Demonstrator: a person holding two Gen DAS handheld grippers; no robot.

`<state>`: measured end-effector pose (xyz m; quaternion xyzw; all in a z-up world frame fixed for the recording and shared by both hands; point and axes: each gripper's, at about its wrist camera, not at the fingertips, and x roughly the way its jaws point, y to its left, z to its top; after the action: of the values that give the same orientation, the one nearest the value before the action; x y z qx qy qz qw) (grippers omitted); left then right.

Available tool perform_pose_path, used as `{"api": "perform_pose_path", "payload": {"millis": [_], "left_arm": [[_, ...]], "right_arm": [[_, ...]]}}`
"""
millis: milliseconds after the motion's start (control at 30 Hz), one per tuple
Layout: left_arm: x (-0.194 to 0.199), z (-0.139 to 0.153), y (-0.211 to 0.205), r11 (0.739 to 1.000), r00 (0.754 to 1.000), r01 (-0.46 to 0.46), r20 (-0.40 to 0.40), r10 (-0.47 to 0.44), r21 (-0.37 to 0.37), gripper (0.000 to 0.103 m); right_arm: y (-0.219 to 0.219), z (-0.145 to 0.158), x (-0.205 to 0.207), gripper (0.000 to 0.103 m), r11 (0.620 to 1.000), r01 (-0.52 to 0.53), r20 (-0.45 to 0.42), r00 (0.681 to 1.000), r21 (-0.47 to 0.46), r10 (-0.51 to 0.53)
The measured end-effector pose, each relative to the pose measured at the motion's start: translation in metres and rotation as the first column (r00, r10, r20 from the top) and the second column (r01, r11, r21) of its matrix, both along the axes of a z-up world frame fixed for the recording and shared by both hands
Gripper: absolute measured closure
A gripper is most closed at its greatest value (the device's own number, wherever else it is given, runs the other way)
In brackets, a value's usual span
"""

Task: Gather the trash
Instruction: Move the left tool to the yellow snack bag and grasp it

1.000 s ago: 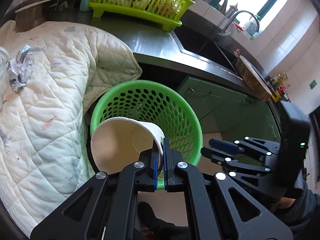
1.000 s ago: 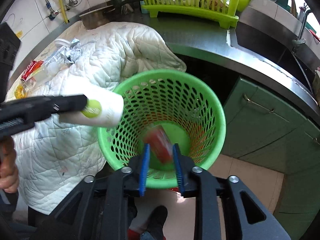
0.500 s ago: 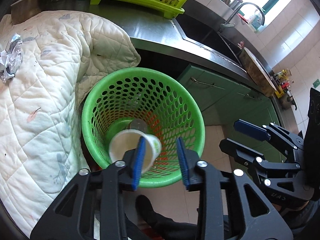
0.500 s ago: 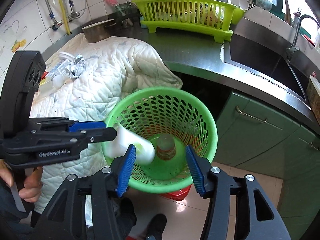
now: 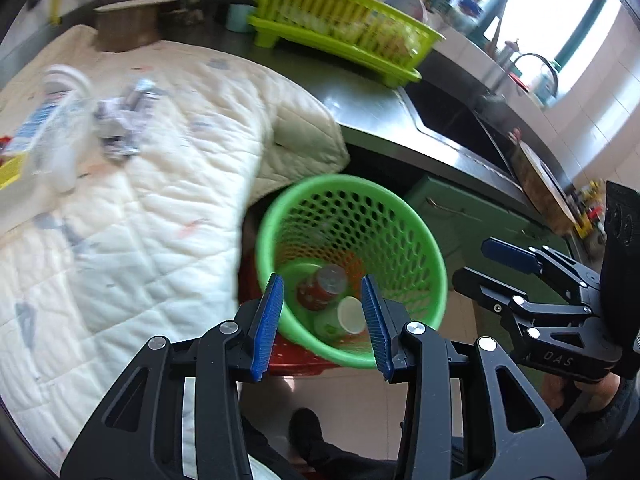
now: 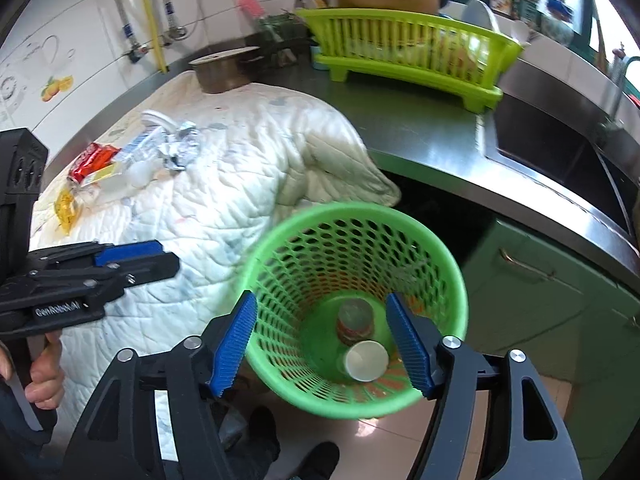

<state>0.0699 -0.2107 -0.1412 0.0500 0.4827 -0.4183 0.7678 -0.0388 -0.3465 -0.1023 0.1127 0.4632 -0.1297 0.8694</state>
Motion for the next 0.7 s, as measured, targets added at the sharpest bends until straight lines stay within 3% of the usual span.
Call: {"api": "perform_pose_path", "payload": {"millis": [200, 367, 467, 567, 633, 700], "left_arm": [[0.027, 0.020, 0.065, 0.984, 0.982, -0.178, 0.063, 0.178, -0.001, 0.062], [0.050, 0.036, 0.126, 0.938, 0.931, -0.346, 0.119, 0.344, -0.007, 0.056], [0.066, 0.045, 0.163, 0.887, 0.875, -0.461, 0.168, 0.455, -0.002, 0.051], [0.084, 0.051, 0.200, 0.815, 0.796, -0.579, 0.221, 0.564, 0.008, 0.036], [0.098, 0.053, 0.226, 0.761, 0.741, -0.649, 0.227, 0.632, 0.003, 0.035], [0.109, 0.053, 0.245, 0.723, 0.706, -0.691, 0.214, 0.675, 0.001, 0.029]], "right_arm": [[0.025, 0.004, 0.033, 0.036, 0.996, -0.091, 0.017, 0.996, 0.005, 0.091], [0.050, 0.008, 0.063, 0.032, 0.985, -0.174, 0.034, 0.984, 0.004, 0.174], [0.068, 0.009, 0.082, 0.031, 0.975, -0.220, 0.041, 0.975, 0.001, 0.220], [0.086, 0.011, 0.098, 0.029, 0.964, -0.265, 0.049, 0.963, 0.000, 0.265], [0.097, 0.012, 0.108, 0.029, 0.956, -0.294, 0.053, 0.954, -0.003, 0.294], [0.108, 0.012, 0.119, 0.028, 0.948, -0.320, 0.057, 0.946, 0.000, 0.319]]}}
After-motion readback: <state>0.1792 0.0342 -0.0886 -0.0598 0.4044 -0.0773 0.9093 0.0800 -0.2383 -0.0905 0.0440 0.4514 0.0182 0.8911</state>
